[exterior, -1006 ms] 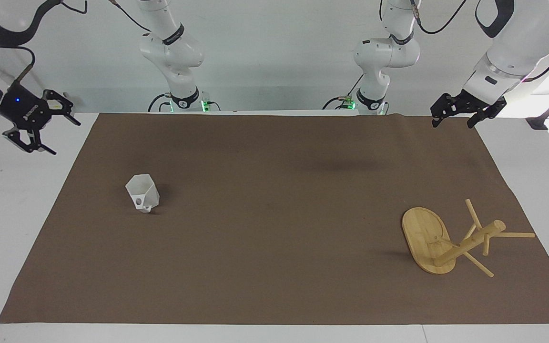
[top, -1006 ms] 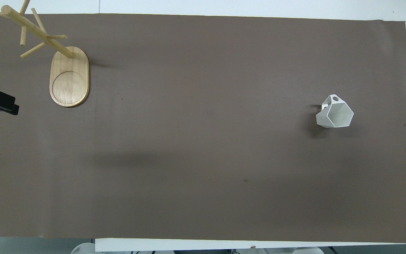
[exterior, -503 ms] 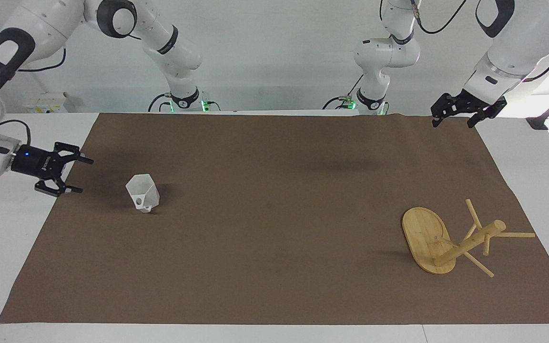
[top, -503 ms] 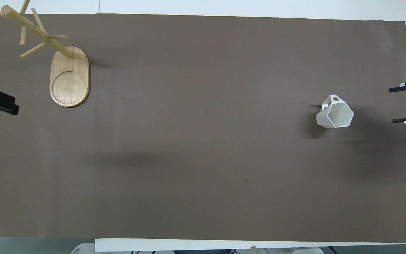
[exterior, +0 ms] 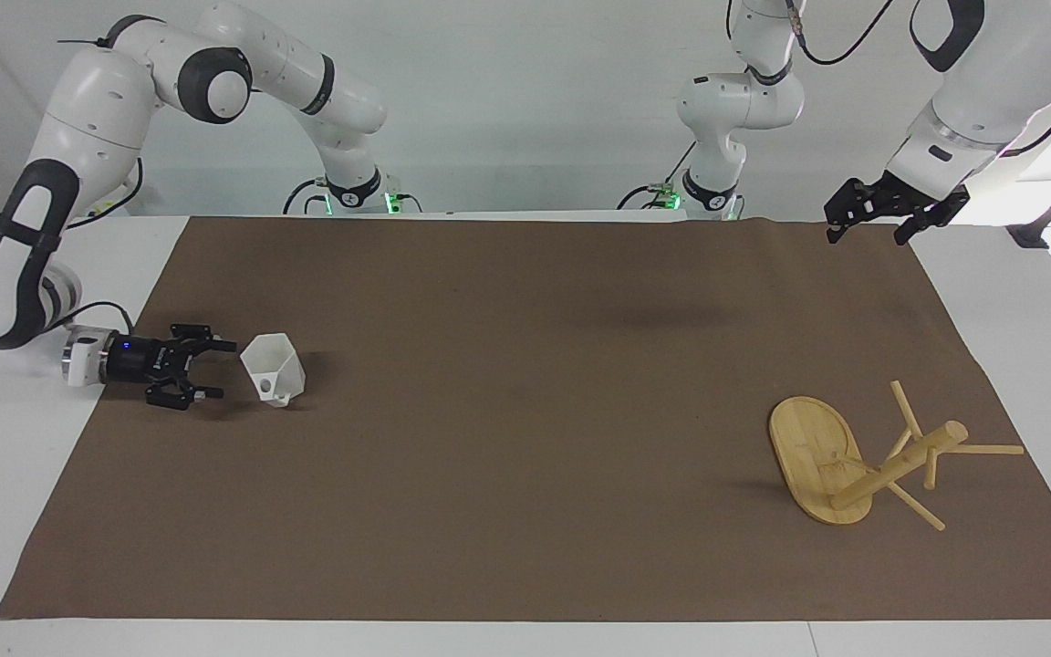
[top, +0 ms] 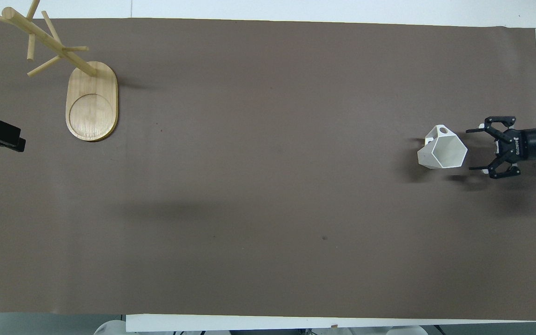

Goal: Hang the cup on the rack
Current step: 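Close the right gripper on the white cup's base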

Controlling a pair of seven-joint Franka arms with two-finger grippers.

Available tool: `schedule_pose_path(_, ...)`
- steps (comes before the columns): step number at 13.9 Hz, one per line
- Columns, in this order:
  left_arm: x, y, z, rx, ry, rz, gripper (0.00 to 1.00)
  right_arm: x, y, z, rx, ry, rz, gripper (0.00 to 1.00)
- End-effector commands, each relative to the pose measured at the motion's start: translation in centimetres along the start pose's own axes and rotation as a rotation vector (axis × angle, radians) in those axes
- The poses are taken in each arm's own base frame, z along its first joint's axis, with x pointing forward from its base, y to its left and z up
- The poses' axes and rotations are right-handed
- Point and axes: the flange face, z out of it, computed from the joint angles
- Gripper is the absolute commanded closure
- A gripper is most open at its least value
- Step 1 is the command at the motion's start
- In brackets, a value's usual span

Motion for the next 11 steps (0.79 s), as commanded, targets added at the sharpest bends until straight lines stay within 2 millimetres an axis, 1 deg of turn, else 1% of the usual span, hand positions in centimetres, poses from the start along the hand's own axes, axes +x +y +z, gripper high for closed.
schedule_pose_path(1,-0.8,-0.3,-0.1,-0.008,-0.005,0.008,0.01,0.1,-0.7,0.8,-0.017,0.023,-0.034,0.0)
schedule_pose_path(3,-0.8,-0.3,0.0,-0.008,-0.005,0.01,0.01,-0.5,-1.0,1.1,-0.031,0.012,-0.022,0.0)
schedule_pose_path(5,-0.9,-0.3,-0.1,-0.008,-0.003,0.01,0.01,-1.1,-1.5,2.0,-0.032,0.02,-0.005,0.0)
schedule_pose_path(6,-0.8,-0.3,-0.1,-0.008,-0.002,0.01,0.01,-0.8,-0.8,3.2,-0.029,0.033,-0.012,0.0)
schedule_pose_path(7,-0.8,-0.3,0.0,-0.008,-0.005,0.008,0.01,-0.9,-0.8,3.9,-0.028,0.043,-0.008,0.0)
schedule_pose_path(9,-0.8,-0.3,0.0,-0.008,-0.005,0.008,0.01,-0.9,-0.8,4.0,-0.038,0.042,-0.006,0.0)
schedule_pose_path(11,-0.8,-0.3,0.0,-0.008,-0.005,0.008,0.01,-1.2,-1.4,4.5,-0.038,0.052,0.008,0.0)
